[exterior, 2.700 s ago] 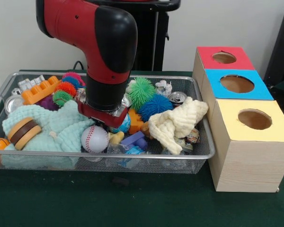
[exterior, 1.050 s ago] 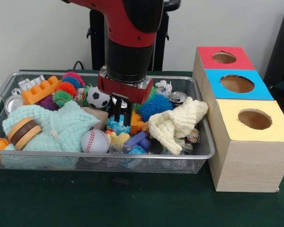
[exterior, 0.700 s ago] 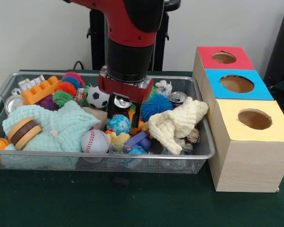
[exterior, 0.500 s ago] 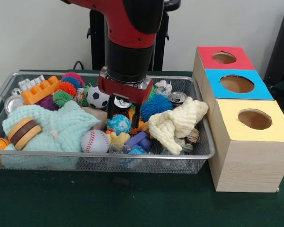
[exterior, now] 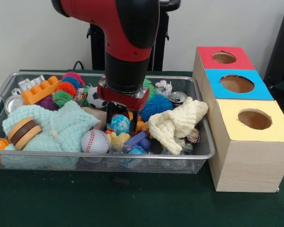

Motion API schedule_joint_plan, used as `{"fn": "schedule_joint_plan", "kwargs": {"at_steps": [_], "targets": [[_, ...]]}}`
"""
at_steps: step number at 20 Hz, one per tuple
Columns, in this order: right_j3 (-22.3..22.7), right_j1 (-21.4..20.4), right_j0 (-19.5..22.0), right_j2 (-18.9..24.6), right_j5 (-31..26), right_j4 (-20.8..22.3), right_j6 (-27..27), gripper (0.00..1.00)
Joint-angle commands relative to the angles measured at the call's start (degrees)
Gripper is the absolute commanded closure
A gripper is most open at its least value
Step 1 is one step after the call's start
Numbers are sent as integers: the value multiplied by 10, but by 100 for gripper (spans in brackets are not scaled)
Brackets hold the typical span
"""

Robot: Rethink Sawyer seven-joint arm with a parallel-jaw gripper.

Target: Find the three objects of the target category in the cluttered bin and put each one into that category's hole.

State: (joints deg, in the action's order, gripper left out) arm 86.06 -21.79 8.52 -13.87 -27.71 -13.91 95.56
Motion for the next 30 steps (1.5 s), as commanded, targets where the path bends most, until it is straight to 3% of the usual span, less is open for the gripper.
{"fn": "schedule_joint_plan", "kwargs": {"at_steps": [1,20,21,30], "targets": [[-12,69,29,54,61,35,48,0],[-25,104,33,60,98,38,50,0],[-14,99,44,76,116,40,45,100],[-3,91,38,63,114,26,72,100]]}}
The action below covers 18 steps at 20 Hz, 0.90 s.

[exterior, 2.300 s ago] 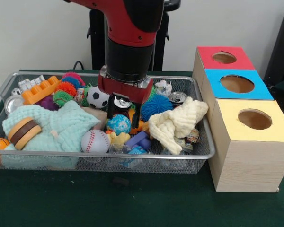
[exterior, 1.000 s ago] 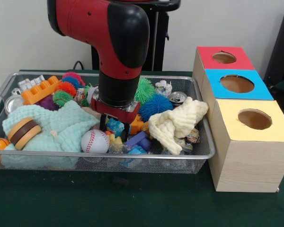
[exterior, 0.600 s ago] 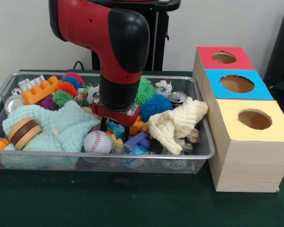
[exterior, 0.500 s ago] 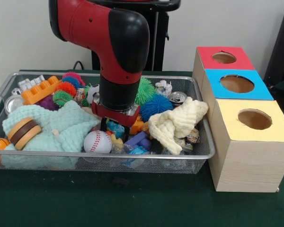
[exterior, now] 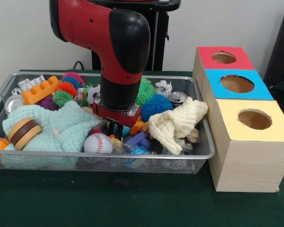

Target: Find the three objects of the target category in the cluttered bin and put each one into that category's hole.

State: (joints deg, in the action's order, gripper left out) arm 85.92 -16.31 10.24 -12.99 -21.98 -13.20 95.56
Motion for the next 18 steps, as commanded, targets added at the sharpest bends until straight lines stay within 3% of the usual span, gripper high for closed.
{"fn": "schedule_joint_plan", "kwargs": {"at_steps": [1,10,18], "targets": [[-2,35,22,55,55,18,72,100],[26,-5,15,51,26,15,75,100],[76,-80,0,34,-25,16,74,100]]}}
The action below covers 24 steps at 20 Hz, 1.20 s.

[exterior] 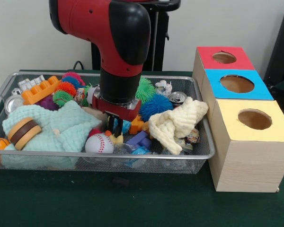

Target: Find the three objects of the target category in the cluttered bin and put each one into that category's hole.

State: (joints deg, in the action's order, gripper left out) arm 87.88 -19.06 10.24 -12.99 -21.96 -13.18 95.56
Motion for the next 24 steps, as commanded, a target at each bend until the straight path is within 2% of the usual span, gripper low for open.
{"fn": "schedule_joint_plan", "kwargs": {"at_steps": [1,14,22,23,24], "targets": [[62,-59,0,34,-28,16,72,100],[87,-124,-20,13,-88,19,71,100],[79,-129,-22,10,-99,25,66,100],[78,-128,-21,11,-95,28,64,0],[76,-126,-22,9,-92,29,65,0]]}}
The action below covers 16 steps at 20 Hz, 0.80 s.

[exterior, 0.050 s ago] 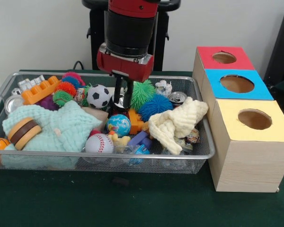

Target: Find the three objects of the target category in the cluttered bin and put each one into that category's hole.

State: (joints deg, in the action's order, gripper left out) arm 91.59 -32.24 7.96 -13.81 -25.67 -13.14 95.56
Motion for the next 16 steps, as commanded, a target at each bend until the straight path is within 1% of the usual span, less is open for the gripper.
{"fn": "schedule_joint_plan", "kwargs": {"at_steps": [1,5,8,11,16], "targets": [[36,8,0,15,-51,30,66,0],[26,20,-4,11,-46,31,70,0],[28,29,-1,17,-32,29,71,0],[21,44,3,23,-20,28,70,0],[8,88,27,43,40,32,60,0]]}}
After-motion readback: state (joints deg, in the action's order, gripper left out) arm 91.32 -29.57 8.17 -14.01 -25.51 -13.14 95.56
